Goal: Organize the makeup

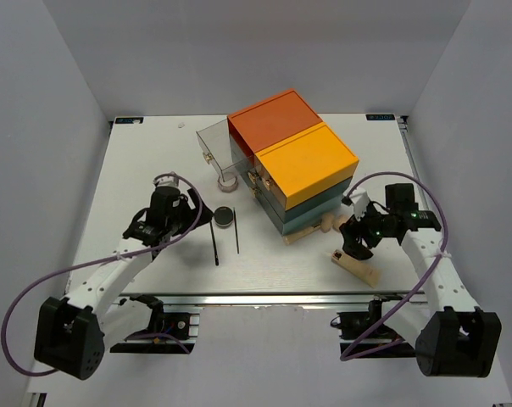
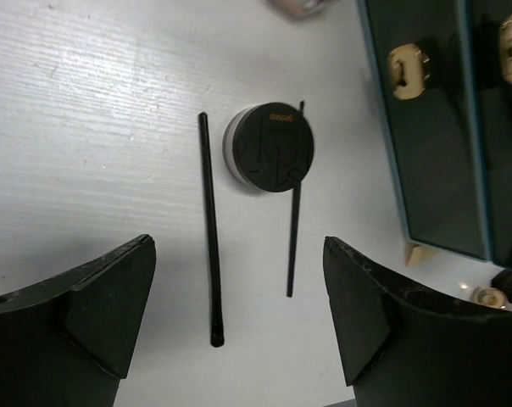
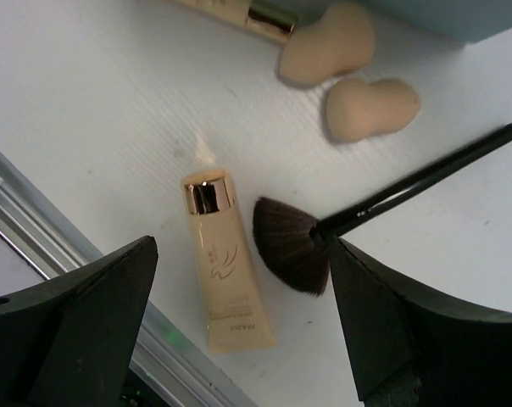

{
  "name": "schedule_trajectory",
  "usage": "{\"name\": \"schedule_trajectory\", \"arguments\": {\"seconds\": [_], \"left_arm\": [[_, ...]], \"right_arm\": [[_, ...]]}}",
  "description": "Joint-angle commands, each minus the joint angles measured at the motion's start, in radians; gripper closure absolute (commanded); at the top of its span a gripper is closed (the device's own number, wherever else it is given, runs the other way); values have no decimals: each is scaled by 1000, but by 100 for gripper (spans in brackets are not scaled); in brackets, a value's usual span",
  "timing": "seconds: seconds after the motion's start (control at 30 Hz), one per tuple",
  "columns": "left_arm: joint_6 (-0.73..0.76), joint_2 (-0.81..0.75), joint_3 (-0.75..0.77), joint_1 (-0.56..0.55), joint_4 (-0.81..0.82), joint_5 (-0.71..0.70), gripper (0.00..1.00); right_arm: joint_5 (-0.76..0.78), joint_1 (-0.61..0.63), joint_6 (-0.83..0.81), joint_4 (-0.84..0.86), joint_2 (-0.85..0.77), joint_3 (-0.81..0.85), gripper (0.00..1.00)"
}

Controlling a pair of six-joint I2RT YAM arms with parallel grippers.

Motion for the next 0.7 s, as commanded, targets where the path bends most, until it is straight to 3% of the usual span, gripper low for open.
{"name": "schedule_trajectory", "arguments": {"seconds": [0.0, 0.17, 0.4, 0.67], "left_arm": [[-41, -99, 5, -3, -28, -44, 10], [-114, -201, -7, -3, -38, -110, 6], [-85, -211, 30, -3, -44, -110, 6], [-85, -243, 25, -3, -47, -107, 6]], "right_arm": [[56, 30, -69, -70, -2, -31, 13], [161, 166, -58, -21, -9, -139, 16], [265, 222, -29, 134, 86, -209, 21], [267, 269, -77, 177, 77, -271, 45]]}}
